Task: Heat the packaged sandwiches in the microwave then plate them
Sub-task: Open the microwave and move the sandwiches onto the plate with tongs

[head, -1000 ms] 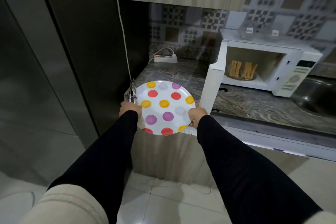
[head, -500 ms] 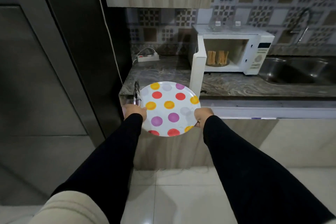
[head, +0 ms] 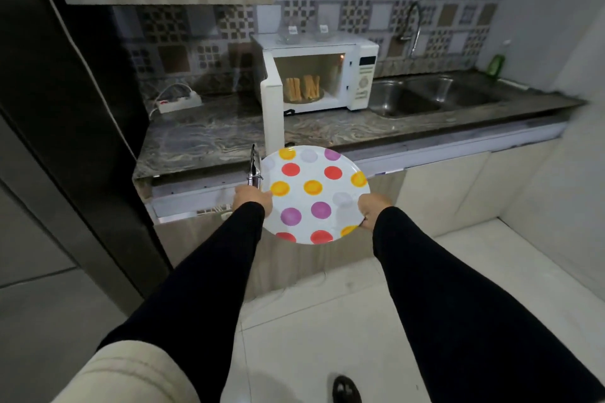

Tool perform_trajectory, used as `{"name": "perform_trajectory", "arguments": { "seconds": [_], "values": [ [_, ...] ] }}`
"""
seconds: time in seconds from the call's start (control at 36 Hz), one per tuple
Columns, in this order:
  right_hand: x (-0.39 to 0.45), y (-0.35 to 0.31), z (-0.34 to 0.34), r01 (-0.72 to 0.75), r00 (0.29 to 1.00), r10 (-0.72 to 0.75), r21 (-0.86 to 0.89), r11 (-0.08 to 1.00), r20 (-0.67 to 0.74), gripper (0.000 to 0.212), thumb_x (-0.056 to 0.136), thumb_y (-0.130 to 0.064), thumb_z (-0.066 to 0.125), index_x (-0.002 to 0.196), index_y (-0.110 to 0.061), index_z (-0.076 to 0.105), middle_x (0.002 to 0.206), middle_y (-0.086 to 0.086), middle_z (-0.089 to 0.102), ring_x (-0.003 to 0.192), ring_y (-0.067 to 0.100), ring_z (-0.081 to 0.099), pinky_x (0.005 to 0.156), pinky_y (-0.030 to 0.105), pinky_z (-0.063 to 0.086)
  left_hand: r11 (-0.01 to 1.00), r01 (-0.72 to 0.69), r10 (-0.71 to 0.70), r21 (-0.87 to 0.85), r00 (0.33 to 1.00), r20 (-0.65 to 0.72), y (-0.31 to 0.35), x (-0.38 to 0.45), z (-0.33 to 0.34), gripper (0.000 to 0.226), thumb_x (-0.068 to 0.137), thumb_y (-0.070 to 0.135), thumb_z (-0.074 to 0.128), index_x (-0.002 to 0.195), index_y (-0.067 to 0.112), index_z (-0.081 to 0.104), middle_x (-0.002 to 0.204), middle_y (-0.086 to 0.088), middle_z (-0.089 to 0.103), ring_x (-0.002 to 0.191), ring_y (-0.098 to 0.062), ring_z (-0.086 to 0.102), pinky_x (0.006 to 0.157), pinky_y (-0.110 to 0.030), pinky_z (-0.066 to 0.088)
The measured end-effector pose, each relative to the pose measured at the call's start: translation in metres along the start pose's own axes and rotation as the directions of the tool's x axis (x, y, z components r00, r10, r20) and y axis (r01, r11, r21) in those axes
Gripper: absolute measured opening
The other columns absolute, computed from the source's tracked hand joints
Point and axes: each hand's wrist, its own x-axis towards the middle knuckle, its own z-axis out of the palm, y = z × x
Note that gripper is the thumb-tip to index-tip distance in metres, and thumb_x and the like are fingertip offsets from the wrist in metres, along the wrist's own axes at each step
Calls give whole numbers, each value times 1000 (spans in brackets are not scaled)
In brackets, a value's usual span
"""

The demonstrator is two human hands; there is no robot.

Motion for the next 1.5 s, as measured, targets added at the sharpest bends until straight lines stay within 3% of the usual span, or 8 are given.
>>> {"name": "perform_trajectory", "arguments": {
  "seconds": [0.36,0.53,0.75,0.86,1.06,1.19,1.33,1.5],
  "values": [
    [70,5,-83,-32,992,32,-1,999,-121,40,96,-7,41,135,-1,46,117,12,48,98,19,42,104,42,45,976,-174,163,134,983,87,88,27,84,69,99,35,46,142,-13,20,141,-20,45,128,-32,49,99,-33,44],
    [141,-18,-105,-1,994,1,-8,1000,-111,28,94,-7,43,121,-13,50,107,6,41,97,19,44,101,44,48,994,-103,100,37,992,75,137,70,117,66,94,34,56,139,-8,29,139,-21,47,125,-34,51,99,-36,44],
    [255,-57,-123,47,997,-48,-13,999,-67,41,94,-7,43,134,0,47,106,6,40,96,20,43,100,44,48,996,-59,58,74,998,13,195,142,157,65,95,36,54,137,-9,35,137,-21,49,123,-33,53,96,-35,46],
    [302,-70,-119,58,998,-59,-32,998,-27,19,94,-8,42,110,-18,46,106,7,42,95,19,44,99,40,49,998,-18,19,66,1000,-12,206,171,169,60,94,34,56,133,-8,39,135,-22,51,123,-34,53,97,-36,46],
    [380,-87,-96,94,991,-73,-194,977,113,25,96,-7,37,116,-19,43,109,5,39,100,17,41,104,41,44,988,5,-5,156,1000,3,221,224,177,55,100,30,45,135,-12,42,135,-22,52,125,-33,52,103,-34,44],
    [421,-103,-76,59,989,-43,-106,993,143,20,91,-7,44,106,-21,43,108,4,47,98,18,50,97,41,51,987,16,-17,161,1000,3,230,266,176,48,102,25,41,135,-10,44,137,-22,50,128,-33,48,104,-33,39],
    [462,-120,-63,31,984,-21,-53,998,178,18,90,-7,48,105,-18,45,110,4,48,100,19,52,95,37,52,993,62,-61,100,998,-8,238,313,175,57,99,27,46,142,-8,33,144,-22,43,132,-34,43,108,-33,37],
    [511,-128,-52,12,981,7,-96,995,195,13,91,-7,49,95,-20,49,109,4,49,98,17,50,99,37,50,997,75,-75,5,997,8,237,352,186,50,90,19,61,133,-4,48,136,-21,52,124,-34,51,105,-36,41]
  ]
}}
